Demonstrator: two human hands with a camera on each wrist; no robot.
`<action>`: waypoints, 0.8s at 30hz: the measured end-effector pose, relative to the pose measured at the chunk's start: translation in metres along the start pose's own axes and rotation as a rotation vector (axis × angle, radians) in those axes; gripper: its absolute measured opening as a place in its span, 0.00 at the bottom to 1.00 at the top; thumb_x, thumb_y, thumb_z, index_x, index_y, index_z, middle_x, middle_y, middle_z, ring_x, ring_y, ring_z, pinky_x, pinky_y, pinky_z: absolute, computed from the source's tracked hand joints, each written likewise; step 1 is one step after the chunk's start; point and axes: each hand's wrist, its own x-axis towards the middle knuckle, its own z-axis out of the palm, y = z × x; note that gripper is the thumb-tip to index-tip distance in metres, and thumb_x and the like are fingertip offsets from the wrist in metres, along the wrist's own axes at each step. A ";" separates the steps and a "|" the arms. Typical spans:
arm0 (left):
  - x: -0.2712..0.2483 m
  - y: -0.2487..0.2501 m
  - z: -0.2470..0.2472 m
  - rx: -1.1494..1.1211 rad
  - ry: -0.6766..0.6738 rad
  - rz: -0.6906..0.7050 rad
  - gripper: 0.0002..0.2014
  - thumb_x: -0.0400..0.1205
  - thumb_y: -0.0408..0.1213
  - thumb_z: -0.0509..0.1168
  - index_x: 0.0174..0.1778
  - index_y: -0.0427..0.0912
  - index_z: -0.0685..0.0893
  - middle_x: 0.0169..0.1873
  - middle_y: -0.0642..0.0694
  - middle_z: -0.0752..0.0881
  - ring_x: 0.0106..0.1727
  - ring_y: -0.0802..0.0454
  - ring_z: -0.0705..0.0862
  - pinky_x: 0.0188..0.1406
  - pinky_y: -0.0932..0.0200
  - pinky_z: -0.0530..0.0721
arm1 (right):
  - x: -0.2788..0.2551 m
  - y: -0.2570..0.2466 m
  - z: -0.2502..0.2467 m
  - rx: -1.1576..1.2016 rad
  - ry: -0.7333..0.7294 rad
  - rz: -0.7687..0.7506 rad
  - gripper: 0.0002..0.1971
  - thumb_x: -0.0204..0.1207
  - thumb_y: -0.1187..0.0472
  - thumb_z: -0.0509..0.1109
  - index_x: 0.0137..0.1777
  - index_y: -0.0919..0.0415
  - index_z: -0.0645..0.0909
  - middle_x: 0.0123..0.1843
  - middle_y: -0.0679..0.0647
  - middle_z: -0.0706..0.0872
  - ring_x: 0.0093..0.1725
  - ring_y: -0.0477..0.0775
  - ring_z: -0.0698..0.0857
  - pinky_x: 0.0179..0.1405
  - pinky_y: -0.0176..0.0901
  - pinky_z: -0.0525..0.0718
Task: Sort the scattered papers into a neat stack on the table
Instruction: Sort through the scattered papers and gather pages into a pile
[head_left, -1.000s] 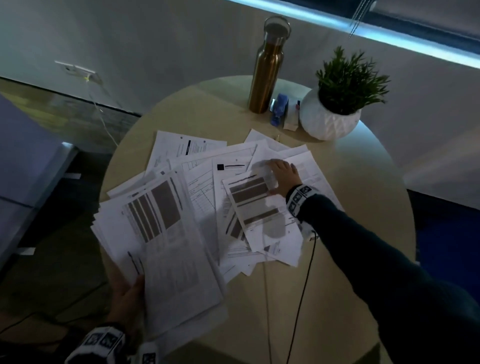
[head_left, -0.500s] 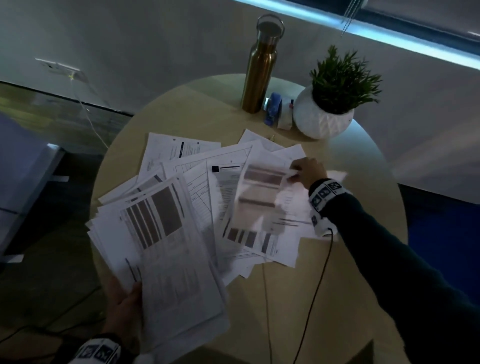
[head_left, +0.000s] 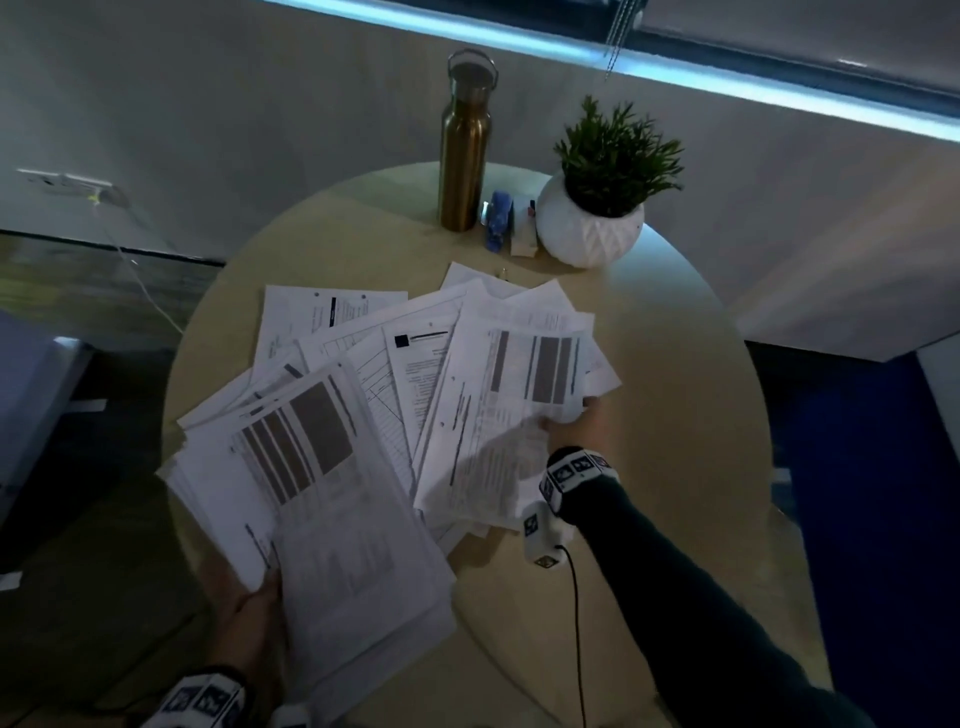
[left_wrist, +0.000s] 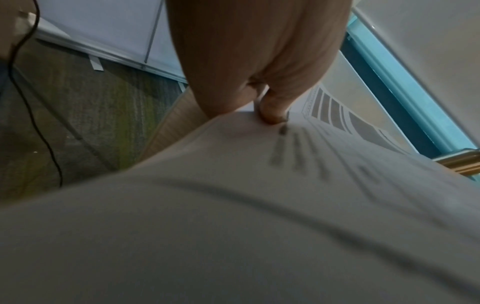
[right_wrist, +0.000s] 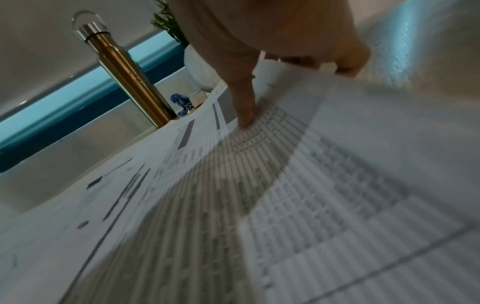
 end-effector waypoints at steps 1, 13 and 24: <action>0.002 -0.002 -0.002 0.015 0.000 -0.003 0.27 0.83 0.49 0.59 0.77 0.44 0.67 0.74 0.38 0.73 0.72 0.36 0.72 0.66 0.50 0.69 | -0.004 -0.003 0.000 0.088 0.031 0.007 0.24 0.65 0.66 0.76 0.60 0.62 0.71 0.43 0.52 0.84 0.40 0.56 0.86 0.34 0.42 0.82; 0.005 -0.007 -0.007 0.108 0.013 -0.005 0.25 0.84 0.43 0.59 0.74 0.33 0.69 0.73 0.35 0.73 0.72 0.35 0.72 0.71 0.44 0.69 | -0.014 -0.030 0.011 -0.303 -0.120 -0.120 0.26 0.67 0.52 0.78 0.53 0.74 0.76 0.62 0.65 0.76 0.61 0.66 0.79 0.57 0.54 0.83; 0.008 -0.008 -0.016 0.132 -0.042 0.107 0.27 0.83 0.46 0.60 0.78 0.44 0.65 0.75 0.39 0.72 0.73 0.36 0.72 0.74 0.36 0.69 | -0.026 -0.026 0.007 -0.352 -0.188 -0.252 0.16 0.68 0.65 0.74 0.55 0.65 0.79 0.53 0.64 0.88 0.51 0.63 0.86 0.50 0.49 0.84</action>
